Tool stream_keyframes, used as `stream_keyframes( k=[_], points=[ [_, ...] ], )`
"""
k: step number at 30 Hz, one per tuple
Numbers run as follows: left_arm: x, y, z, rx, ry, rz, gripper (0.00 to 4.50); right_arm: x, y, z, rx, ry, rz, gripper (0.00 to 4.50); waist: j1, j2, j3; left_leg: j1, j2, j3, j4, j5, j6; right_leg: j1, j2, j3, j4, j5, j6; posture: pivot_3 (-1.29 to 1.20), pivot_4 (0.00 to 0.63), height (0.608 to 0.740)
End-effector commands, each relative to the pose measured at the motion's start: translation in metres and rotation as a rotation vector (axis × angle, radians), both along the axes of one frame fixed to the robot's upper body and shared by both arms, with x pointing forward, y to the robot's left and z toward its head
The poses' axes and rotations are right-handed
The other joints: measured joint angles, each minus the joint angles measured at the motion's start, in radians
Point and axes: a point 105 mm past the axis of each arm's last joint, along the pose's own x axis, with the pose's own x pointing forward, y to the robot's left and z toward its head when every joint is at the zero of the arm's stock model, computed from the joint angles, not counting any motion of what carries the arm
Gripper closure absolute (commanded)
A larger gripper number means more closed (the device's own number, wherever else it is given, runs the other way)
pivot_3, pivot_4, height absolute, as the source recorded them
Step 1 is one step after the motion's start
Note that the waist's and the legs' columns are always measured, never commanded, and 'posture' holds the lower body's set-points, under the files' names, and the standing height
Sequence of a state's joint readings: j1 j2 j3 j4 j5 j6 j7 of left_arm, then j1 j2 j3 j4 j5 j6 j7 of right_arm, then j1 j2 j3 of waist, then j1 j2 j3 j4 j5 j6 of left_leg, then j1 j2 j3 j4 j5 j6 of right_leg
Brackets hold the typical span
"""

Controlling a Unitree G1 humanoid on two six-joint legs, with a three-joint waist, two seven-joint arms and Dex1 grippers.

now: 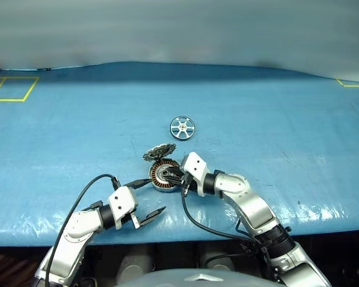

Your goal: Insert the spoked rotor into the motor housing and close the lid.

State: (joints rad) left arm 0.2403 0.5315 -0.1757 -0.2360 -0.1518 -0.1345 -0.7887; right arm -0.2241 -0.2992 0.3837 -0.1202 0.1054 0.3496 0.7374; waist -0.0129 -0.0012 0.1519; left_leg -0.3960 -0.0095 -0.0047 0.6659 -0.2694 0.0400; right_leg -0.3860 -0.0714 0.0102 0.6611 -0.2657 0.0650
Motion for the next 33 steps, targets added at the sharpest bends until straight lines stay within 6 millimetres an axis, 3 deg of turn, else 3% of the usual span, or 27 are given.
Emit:
stream_keyframes(
  k=[1, 20, 21, 24, 33],
  points=[
    [-0.001, -0.004, 0.003, -0.008, -0.023, -0.015, 0.0, 0.002, 0.003, 0.01, 0.027, -0.041, 0.005, 3.75, 0.0, 0.0, 0.0, 0.0, 0.0, 0.0, 0.0, 0.0, 0.0, 0.0, 0.0, 0.0, 0.0, 0.0, 0.0, 0.0, 0.15, 0.74],
    [-0.001, -0.005, 0.004, -0.009, -0.026, -0.01, 0.0, 0.001, 0.002, 0.007, 0.01, -0.031, 0.019, 3.75, 0.0, 0.0, 0.0, 0.0, 0.0, 0.0, 0.0, 0.0, 0.0, 0.0, 0.0, 0.0, 0.0, 0.0, 0.0, 0.0, 0.15, 0.74],
    [-0.001, -0.006, 0.005, -0.009, -0.028, -0.009, 0.0, 0.001, 0.002, 0.007, 0.008, -0.039, 0.02, 2.99, 0.0, 0.0, 0.0, 0.0, 0.0, 0.0, 0.0, 0.0, 0.0, 0.0, 0.0, 0.0, 0.0, 0.0, 0.0, 0.0, 0.15, 0.74],
    [-0.001, -0.006, 0.006, -0.008, -0.029, -0.01, 0.0, -0.001, 0.004, 0.01, 0.013, -0.051, 0.038, 2.1, 0.0, 0.0, 0.0, 0.0, 0.0, 0.0, 0.0, 0.0, 0.0, 0.0, 0.0, 0.0, 0.0, 0.0, 0.0, 0.0, 0.15, 0.74],
    [-0.001, -0.008, 0.007, -0.012, -0.028, -0.01, 0.0, -0.003, 0.007, 0.019, 0.072, -0.039, 0.048, 2.1, 0.0, 0.0, 0.0, 0.0, 0.0, 0.0, 0.0, 0.0, 0.0, 0.0, 0.0, 0.0, 0.0, 0.0, 0.0, 0.0, 0.15, 0.74]
  ],
)
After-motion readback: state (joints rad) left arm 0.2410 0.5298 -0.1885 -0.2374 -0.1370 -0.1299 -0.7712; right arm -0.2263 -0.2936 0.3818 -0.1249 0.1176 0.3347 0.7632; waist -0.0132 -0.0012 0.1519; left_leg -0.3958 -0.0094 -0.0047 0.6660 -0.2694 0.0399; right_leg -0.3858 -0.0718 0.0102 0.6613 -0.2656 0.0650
